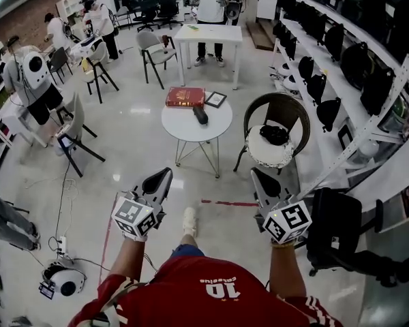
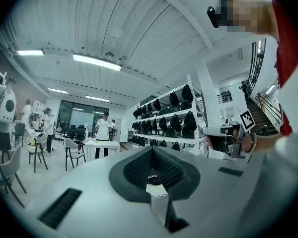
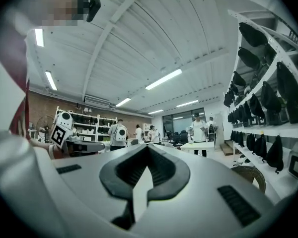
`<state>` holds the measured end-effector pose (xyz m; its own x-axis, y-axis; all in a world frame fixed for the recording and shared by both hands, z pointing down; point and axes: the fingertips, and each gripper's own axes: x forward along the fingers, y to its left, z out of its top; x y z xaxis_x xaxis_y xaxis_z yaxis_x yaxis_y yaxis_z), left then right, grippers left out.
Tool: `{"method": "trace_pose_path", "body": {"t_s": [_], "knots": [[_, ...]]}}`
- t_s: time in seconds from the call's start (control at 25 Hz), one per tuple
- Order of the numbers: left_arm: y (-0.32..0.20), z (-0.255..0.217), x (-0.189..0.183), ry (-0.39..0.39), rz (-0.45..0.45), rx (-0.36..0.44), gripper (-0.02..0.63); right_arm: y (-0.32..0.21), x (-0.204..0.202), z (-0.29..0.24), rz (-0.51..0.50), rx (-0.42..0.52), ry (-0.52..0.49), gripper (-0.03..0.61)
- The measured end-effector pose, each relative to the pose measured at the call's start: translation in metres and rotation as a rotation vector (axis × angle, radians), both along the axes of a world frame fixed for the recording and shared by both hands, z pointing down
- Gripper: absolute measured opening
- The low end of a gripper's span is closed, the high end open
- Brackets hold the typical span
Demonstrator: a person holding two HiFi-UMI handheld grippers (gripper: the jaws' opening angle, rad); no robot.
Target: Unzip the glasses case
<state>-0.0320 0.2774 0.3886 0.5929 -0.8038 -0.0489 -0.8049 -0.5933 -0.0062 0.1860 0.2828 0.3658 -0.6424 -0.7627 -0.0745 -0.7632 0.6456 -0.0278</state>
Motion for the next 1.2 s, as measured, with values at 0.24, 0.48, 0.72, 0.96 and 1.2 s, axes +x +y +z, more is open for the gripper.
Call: {"method": "trace_pose_path", "body": {"t_s": [0.24,0.48,0.72,0.96,1.2], "knots": [[-0.043,-0.001,-0.008,0.014,-0.002,-0.001,0.008,-0.036,-0.009,-0.005,-0.026,-0.008,-0.012,0.014],[-0.098,0.000,-0.025,0.029,0.000,-0.008,0.008,-0.085,-0.028,-0.010,-0.026,-0.012,-0.004,0.014],[-0.158,0.001,-0.040,0.042,0.006,-0.032,0.008,-0.141,-0.044,-0.012,-0.025,-0.031,0.019,0.014],[-0.215,0.000,-0.065,0.072,0.004,-0.055,0.008,-0.196,-0.060,-0.022,0.009,-0.040,0.016,0.014],[-0.268,-0.003,-0.086,0.094,0.007,-0.074,0.008,-0.245,-0.071,-0.026,0.049,-0.064,0.017,0.015]]}}
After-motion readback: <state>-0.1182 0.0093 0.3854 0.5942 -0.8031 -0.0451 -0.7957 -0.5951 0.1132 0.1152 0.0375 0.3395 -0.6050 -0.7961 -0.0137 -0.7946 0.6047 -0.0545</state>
